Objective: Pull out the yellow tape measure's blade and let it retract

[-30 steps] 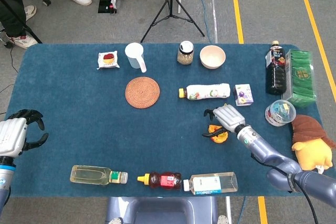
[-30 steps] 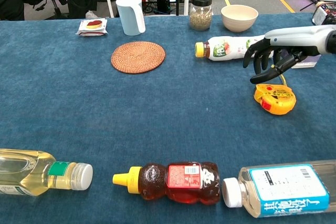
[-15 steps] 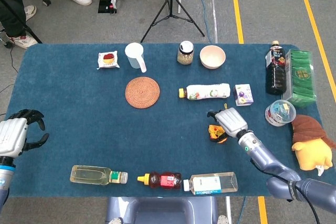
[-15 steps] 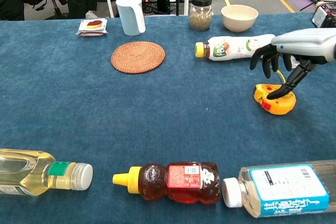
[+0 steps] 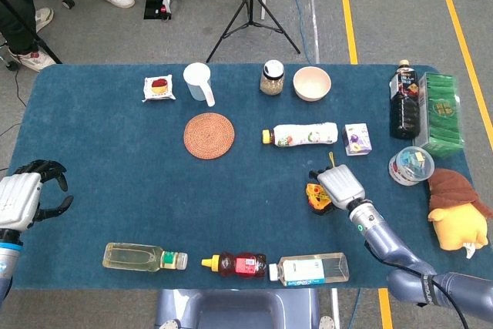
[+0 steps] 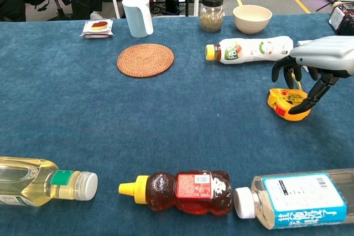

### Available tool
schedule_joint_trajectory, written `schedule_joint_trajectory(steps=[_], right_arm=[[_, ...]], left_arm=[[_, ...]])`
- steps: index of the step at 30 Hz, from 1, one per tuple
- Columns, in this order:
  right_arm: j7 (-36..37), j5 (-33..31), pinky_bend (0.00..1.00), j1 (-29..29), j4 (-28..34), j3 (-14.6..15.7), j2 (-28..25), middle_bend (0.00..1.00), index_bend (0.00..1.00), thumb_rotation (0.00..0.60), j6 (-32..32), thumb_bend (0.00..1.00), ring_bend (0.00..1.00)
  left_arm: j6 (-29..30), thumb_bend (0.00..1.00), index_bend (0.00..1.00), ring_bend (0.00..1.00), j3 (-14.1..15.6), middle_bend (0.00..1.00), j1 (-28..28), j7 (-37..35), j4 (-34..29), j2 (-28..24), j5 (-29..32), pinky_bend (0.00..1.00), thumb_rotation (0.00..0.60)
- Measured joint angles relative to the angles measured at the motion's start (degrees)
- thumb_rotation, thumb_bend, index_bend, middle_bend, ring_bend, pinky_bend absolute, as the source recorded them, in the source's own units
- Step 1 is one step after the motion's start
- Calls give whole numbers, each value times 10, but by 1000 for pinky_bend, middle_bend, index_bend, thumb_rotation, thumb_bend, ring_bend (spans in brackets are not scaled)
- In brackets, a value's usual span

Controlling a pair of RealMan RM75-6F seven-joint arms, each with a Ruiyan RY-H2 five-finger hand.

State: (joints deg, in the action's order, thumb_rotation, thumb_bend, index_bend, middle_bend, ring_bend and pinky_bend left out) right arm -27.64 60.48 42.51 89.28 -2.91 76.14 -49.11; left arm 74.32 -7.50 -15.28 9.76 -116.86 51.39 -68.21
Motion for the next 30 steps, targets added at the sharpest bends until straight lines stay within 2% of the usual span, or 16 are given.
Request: schedule_joint_trajectory(steps=[12, 30], right_arm=[[-58, -46, 454, 6, -2, 5, 19, 415, 303, 382, -18, 111, 383], [-70, -75, 460, 13, -40, 10, 39, 427, 343, 382, -8, 108, 393]], left_arm=[[-3, 269, 564, 226, 3, 349, 3, -22, 6, -8, -13, 264, 600], [-13, 268, 564, 225, 6, 349, 1, -40, 16, -9, -18, 264, 600]])
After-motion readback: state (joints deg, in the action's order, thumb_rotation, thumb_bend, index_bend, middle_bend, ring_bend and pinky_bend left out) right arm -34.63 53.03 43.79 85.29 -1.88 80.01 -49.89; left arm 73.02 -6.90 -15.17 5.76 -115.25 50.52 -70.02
